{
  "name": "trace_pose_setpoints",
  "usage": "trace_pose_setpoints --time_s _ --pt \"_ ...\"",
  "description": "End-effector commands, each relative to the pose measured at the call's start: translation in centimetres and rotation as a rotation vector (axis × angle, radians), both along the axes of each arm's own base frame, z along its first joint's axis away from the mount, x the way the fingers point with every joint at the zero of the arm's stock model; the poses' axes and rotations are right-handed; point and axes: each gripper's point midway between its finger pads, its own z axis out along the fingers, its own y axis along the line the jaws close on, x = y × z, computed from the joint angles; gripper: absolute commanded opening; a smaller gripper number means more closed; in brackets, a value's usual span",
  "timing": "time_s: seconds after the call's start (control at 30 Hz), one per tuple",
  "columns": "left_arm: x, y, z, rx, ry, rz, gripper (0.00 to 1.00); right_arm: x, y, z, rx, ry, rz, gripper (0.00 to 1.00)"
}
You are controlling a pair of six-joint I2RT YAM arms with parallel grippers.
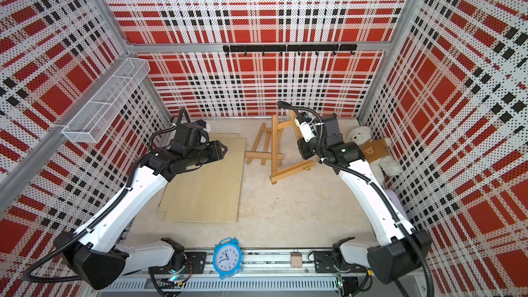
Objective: Disassemble the easel
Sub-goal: Pick up the easel at the center of the board, then fold up the easel.
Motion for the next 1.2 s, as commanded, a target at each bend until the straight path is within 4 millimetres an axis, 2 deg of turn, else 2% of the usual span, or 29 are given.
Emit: trace_pose_setpoints --time_s 0.0,0.07,0.2,0.3,0.4,0.57,0.67,0.77,1.0,1.1,1.17 --pt "1.6 -1.5 2.5 -0.030 -0.087 -0.029 0.46 -1.0 -1.9 1.0 -0.095 0.064 -0.045 0.11" --pt "2.9 -2.9 2.9 -0.029 -0.121 -0.042 0.45 -1.8 -1.1 2.1 -0.071 0.070 0.011 0.10" --pt "5.9 -7.8 3.6 -0.065 -0.191 -0.096 0.44 -3.9 0.6 4.5 0.014 0.045 0.133 0.10" --pt "8.4 -11.5 3.8 -0.257 -0.209 -0.112 0.43 -5.5 1.3 5.2 0.058 0.036 0.193 0.10" --pt "9.5 -15.5 2.7 -0.340 -0.146 -0.175 0.41 -6.1 1.3 5.4 0.085 0.025 0.185 0.10" --pt "8.2 -21.9 0.9 -0.372 -0.073 -0.295 0.38 -6.1 1.6 5.9 0.150 -0.016 0.172 0.10" --pt "6.8 -24.9 0.3 -0.423 -0.043 -0.348 0.37 -5.7 1.6 6.2 0.168 -0.044 0.157 0.10" --pt "4.8 -27.6 0.1 -0.527 -0.003 -0.405 0.37 -4.4 0.9 6.3 0.176 -0.074 0.085 0.10" --pt "0.4 -31.0 0.7 -0.744 0.071 -0.483 0.37 -1.2 -0.4 7.4 0.274 -0.152 -0.102 0.08" --pt "-0.3 -31.9 1.3 -0.809 0.095 -0.517 0.37 -0.4 -0.7 7.9 0.302 -0.187 -0.145 0.08" --pt "0.3 -31.8 1.2 -0.803 0.099 -0.519 0.37 -0.1 -0.9 8.3 0.310 -0.218 -0.153 0.09"
